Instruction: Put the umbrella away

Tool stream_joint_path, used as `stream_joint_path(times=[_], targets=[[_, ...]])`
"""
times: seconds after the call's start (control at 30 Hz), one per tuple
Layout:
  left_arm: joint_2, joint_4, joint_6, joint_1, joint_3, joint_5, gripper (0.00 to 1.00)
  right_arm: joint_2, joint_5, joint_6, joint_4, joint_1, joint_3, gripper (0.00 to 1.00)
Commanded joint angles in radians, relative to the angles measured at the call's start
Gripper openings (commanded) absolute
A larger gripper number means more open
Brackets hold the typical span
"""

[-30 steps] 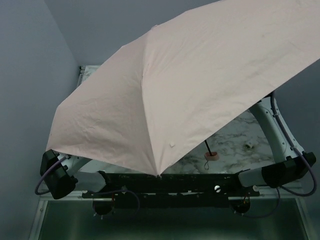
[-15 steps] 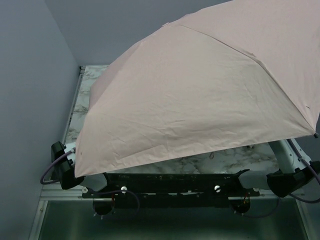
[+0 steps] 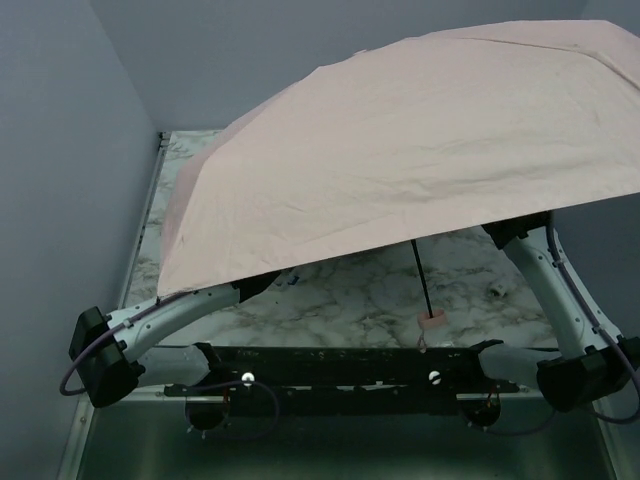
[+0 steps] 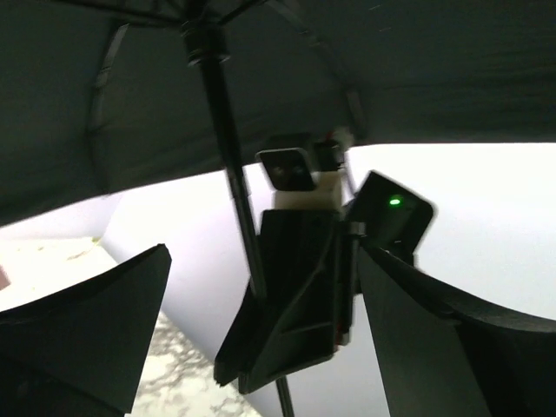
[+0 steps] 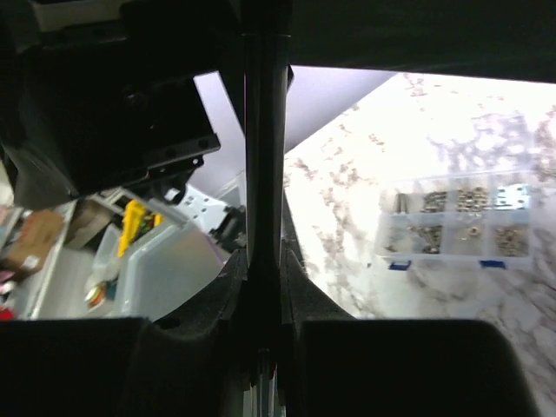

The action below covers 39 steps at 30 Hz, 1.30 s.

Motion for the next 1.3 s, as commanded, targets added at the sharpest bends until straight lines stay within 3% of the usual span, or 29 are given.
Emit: stream_joint_path(times=[0.0,0.17,0.37,0.63,0.67,0.73,0.77,0.83,0.87,0.9,0.93,0.97,1.03,1.07,1.13,1.27], targets=[[-0.034,0.224,-0.036,0.034,-0.058,0.209,0.94,-0.029,-0.207,0.234,0.334,0.004,-0.058,0.01],[0.032,0.210,-0.094,0.054,0.008,0.279,0.91,-0.043,-0.288,0.417,0.573,0.003,-0.135,0.01],[0.089,0.170,-0.126,0.057,0.075,0.289,0.82,-0.057,-0.326,0.531,0.716,0.003,-0.181,0.01],[0.163,0.153,-0.170,0.058,0.162,0.329,0.57,-0.062,-0.332,0.527,0.725,0.004,-0.203,0.01],[0.170,0.154,-0.168,0.058,0.173,0.339,0.51,-0.065,-0.332,0.506,0.702,0.004,-0.204,0.01],[0.181,0.159,-0.159,0.058,0.194,0.360,0.29,-0.070,-0.329,0.434,0.623,0.004,-0.193,0.01],[0.186,0.164,-0.155,0.058,0.202,0.365,0.05,-0.072,-0.327,0.392,0.566,0.004,-0.184,0.01],[0.182,0.167,-0.149,0.058,0.196,0.340,0.00,-0.073,-0.308,0.279,0.434,0.003,-0.154,0.02],[0.174,0.151,-0.146,0.058,0.192,0.322,0.00,-0.075,-0.290,0.209,0.368,0.003,-0.135,0.05],[0.162,0.108,-0.146,0.057,0.190,0.274,0.00,-0.073,-0.270,0.136,0.278,0.001,-0.113,0.18],[0.143,0.033,-0.143,0.056,0.192,0.209,0.00,-0.072,-0.219,0.018,0.156,0.000,-0.074,0.39],[0.123,-0.045,-0.142,0.049,0.193,0.130,0.00,-0.069,-0.154,-0.106,-0.016,-0.001,-0.017,0.55],[0.077,-0.196,-0.124,0.024,0.200,-0.044,0.00,-0.063,-0.001,-0.297,-0.188,0.000,0.055,0.76],[0.064,-0.241,-0.117,0.006,0.206,-0.139,0.00,-0.061,0.069,-0.360,-0.242,0.000,0.079,0.81],[0.059,-0.335,-0.104,-0.024,0.251,-0.253,0.00,-0.056,0.130,-0.402,-0.267,0.001,0.105,0.83],[0.096,-0.429,-0.089,-0.051,0.331,-0.286,0.00,-0.020,0.122,-0.401,-0.270,0.001,0.143,0.83]])
